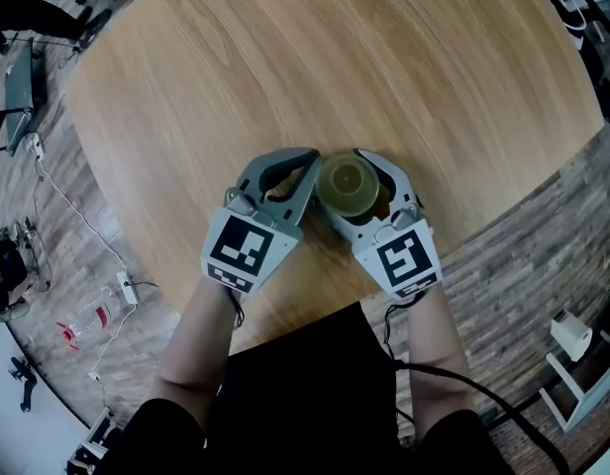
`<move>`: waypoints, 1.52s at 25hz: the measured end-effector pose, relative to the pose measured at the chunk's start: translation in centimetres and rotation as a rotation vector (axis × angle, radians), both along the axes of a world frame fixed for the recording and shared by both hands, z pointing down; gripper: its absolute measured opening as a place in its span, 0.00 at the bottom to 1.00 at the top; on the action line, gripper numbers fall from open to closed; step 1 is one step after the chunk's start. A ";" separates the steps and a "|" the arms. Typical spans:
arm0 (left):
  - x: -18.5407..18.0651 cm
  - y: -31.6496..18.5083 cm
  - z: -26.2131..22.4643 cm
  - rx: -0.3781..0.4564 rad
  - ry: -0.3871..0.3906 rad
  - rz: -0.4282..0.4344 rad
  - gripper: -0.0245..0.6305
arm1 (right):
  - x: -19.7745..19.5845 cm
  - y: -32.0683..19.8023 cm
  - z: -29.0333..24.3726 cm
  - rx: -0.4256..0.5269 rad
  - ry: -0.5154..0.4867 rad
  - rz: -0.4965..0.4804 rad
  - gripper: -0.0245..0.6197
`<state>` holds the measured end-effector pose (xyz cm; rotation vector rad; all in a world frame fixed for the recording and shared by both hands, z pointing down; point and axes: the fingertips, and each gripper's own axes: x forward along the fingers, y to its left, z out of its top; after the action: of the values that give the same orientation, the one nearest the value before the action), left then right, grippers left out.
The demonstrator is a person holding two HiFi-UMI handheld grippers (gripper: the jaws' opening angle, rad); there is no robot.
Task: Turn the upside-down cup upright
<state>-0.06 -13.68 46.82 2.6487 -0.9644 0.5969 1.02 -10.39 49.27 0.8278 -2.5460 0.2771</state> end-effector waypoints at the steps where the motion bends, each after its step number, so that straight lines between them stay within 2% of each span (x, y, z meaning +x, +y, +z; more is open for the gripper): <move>1: 0.0 0.0 0.3 -0.006 -0.006 0.001 0.05 | 0.0 0.0 0.3 -0.003 0.016 -0.004 0.53; 6: -0.2 -0.2 0.9 -0.016 0.006 -0.018 0.05 | -0.1 -0.4 0.5 -0.039 0.025 0.009 0.53; 10: -0.6 -0.4 1.0 -0.018 0.002 -0.045 0.05 | 0.5 -0.5 1.0 -0.056 0.076 0.030 0.53; 17: -2.7 -0.4 -0.1 0.024 0.004 -0.123 0.05 | 1.9 0.8 -0.2 -0.174 0.031 0.046 0.54; 19: -3.4 0.2 -1.2 0.053 0.019 -0.160 0.05 | 3.0 1.9 -0.9 -0.176 0.028 0.069 0.54; 23: -4.4 3.8 -3.8 0.061 0.045 -0.186 0.05 | 5.1 4.2 -5.0 -0.108 -0.037 0.202 0.52; 24: -4.2 4.8 -4.5 0.060 0.046 -0.182 0.05 | 5.6 4.6 -6.3 -0.088 -0.046 0.245 0.47; 26: -3.6 6.4 -6.3 0.073 0.055 -0.177 0.05 | 6.5 5.3 -8.8 -0.043 -0.057 0.329 0.21; 30: -3.0 7.7 -10.6 0.122 0.091 -0.189 0.05 | 6.4 5.5 -13.4 0.034 -0.085 0.407 0.10; 33: -2.7 8.4 -14.2 0.154 0.120 -0.211 0.05 | 5.9 5.6 -16.9 0.080 -0.101 0.452 0.06; 38: -2.3 10.2 -20.9 0.232 0.173 -0.257 0.05 | 4.8 6.8 -23.2 0.174 -0.123 0.475 0.06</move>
<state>-2.36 -3.50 25.97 2.6501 -1.3625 0.2052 5.81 -3.63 26.11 1.5267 -2.4767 0.2598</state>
